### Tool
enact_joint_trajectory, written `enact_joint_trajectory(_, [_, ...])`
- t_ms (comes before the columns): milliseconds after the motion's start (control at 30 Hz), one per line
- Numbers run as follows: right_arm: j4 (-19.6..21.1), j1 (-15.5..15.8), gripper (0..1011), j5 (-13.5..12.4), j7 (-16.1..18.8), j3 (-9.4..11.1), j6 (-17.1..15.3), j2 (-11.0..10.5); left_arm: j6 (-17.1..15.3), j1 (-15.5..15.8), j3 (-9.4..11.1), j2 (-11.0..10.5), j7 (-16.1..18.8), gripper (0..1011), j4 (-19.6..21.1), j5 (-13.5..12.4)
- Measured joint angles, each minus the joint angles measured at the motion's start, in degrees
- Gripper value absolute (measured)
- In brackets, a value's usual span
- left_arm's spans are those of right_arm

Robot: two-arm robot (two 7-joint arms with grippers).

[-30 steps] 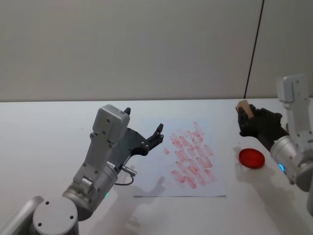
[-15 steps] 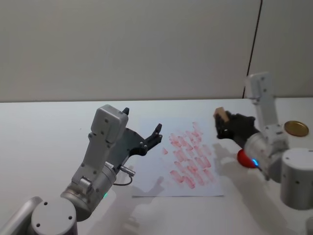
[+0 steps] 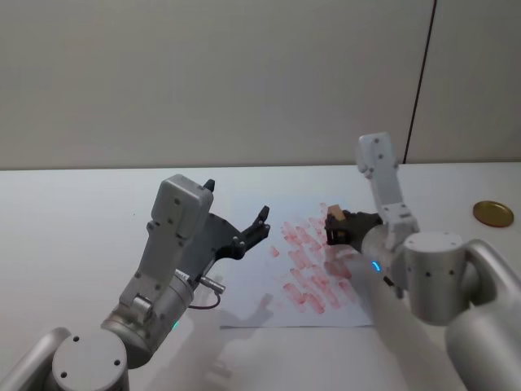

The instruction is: Use the one hand to pick up the stamp and affix it onto the A4 paper.

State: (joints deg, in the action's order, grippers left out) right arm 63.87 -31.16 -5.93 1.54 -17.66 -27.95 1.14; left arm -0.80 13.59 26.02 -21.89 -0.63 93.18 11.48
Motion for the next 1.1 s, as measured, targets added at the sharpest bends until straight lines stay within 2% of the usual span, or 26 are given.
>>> enact_joint_trajectory(33, [-2.2,-1.2,226,-0.1,-0.4,-0.1,0.0,0.7,0.0,0.0,0.0,0.0,0.0,993,0.0,0.0])
enact_joint_trajectory(233, [-9.9,-5.1,226,-0.6,-2.6,-0.3,0.4,2.9,0.0,0.0,0.0,0.0,0.0,993,0.0,0.0])
enact_joint_trajectory(400, [-14.2,-7.5,226,-0.8,-3.9,-0.3,1.1,4.1,0.0,0.0,0.0,0.0,0.0,993,0.0,0.0])
enact_joint_trajectory(600, [-18.1,-9.6,226,-0.8,-5.5,-0.3,1.8,5.3,0.0,0.0,0.0,0.0,0.0,993,0.0,0.0])
enact_joint_trajectory(1100, [-23.9,-12.9,226,-1.3,-6.7,-0.1,1.8,7.0,0.0,0.0,0.0,0.0,0.0,993,0.0,0.0])
